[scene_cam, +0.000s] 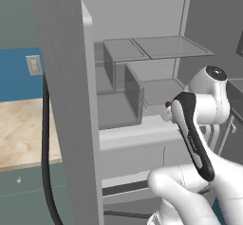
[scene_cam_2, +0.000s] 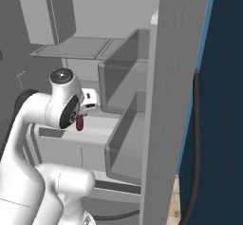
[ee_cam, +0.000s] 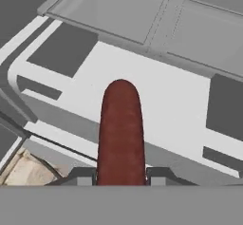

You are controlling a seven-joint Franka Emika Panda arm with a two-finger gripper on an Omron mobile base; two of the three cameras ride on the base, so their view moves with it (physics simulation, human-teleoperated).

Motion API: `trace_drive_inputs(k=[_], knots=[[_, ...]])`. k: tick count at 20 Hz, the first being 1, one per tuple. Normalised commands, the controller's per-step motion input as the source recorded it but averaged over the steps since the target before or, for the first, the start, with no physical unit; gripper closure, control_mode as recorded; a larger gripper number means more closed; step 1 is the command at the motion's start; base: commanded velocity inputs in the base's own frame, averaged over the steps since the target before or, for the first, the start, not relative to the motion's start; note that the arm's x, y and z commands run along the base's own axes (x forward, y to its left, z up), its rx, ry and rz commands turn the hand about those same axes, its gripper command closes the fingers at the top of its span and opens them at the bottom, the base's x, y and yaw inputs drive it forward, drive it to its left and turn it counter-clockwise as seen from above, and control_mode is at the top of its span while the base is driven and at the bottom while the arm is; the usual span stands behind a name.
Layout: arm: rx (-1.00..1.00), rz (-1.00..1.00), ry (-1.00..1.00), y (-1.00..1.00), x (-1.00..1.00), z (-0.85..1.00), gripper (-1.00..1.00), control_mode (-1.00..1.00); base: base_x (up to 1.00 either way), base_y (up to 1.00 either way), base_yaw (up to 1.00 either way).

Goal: Retrieve the sausage and cheese from the fridge and place them on the cutting board on the counter.

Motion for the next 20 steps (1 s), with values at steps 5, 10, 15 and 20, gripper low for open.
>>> trace_drive_inputs(k=[5,10,15,20], knots=[[-0.22,0.31,-0.12,0.0,-0.96,0.8,1.0,-1.0,0.0,0.0,0.0],[-0.2,0.24,-0.03,0.0,-0.86,0.94,1.0,-1.0,0.0,0.0,0.0],[-0.25,0.1,0.05,0.0,-0.5,0.67,1.0,-1.0,0.0,0.0,0.0],[-0.12,0.05,0.02,0.0,-0.41,0.11,1.0,1.0,-0.09,0.0,0.01]])
